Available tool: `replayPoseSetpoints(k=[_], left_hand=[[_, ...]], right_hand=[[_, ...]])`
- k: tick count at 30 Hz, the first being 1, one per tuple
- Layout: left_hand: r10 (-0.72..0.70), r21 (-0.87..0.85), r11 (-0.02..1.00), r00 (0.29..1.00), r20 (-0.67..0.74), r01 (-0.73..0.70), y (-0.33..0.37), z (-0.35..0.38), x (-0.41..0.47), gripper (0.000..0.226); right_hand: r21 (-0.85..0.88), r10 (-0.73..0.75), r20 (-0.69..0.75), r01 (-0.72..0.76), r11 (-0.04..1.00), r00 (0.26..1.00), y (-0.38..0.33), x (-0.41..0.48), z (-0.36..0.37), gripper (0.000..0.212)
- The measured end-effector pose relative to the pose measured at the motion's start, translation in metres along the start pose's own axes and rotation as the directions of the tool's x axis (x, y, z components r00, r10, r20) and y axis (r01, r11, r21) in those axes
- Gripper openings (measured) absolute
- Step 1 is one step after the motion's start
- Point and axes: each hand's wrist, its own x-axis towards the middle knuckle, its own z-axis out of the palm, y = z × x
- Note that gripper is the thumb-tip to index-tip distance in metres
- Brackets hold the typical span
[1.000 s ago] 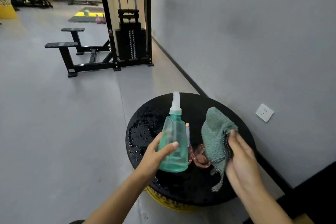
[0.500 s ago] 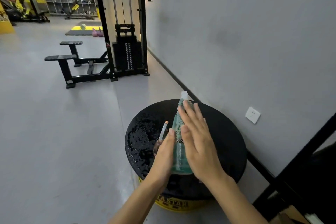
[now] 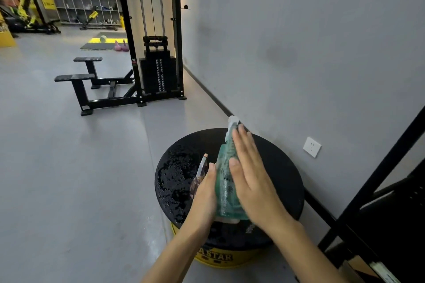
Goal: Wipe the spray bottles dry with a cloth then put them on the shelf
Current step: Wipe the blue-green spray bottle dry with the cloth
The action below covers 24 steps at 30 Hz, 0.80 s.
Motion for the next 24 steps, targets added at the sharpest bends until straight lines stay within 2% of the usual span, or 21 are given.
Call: replayPoseSetpoints(k=[3, 6, 9, 13, 18, 21, 24], left_hand=[[-0.028, -0.027, 0.999, 0.999, 0.024, 0.029, 0.003, 0.003, -0.003, 0.056], [0.026, -0.05, 0.998, 1.0, 0.011, -0.025, 0.007, 0.004, -0.006, 0.057], [0.119, 0.031, 0.992, 0.993, -0.008, -0.119, 0.008, 0.003, -0.006, 0.055], [0.039, 0.016, 0.999, 0.999, 0.033, -0.04, 0.001, 0.004, -0.006, 0.051], [-0.038, 0.0, 0.999, 0.997, 0.061, 0.038, -0.002, 0.007, -0.01, 0.049], [-0.029, -0.033, 0.999, 0.998, 0.061, 0.031, 0.0, 0.005, -0.009, 0.05], [-0.002, -0.099, 0.995, 0.998, 0.063, 0.008, -0.001, 0.003, -0.01, 0.059]], right_hand=[[-0.009, 0.015, 0.031, -0.015, 1.0, 0.999, -0.004, 0.0, -0.007, 0.05], [-0.15, -0.066, 0.07, 0.076, 0.986, 0.995, -0.012, -0.027, 0.0, 0.049], [-0.271, -0.133, 0.105, 0.157, 0.95, 0.986, -0.012, -0.049, 0.011, 0.053], [-0.213, -0.087, 0.083, 0.103, 0.972, 0.993, -0.002, -0.032, 0.004, 0.05], [-0.028, 0.018, 0.034, -0.017, 0.999, 0.999, 0.005, 0.0, -0.006, 0.05], [-0.082, 0.006, 0.043, -0.002, 0.997, 0.999, -0.001, -0.014, 0.0, 0.05], [-0.209, -0.02, 0.079, 0.036, 0.977, 0.997, -0.006, -0.041, 0.012, 0.052]])
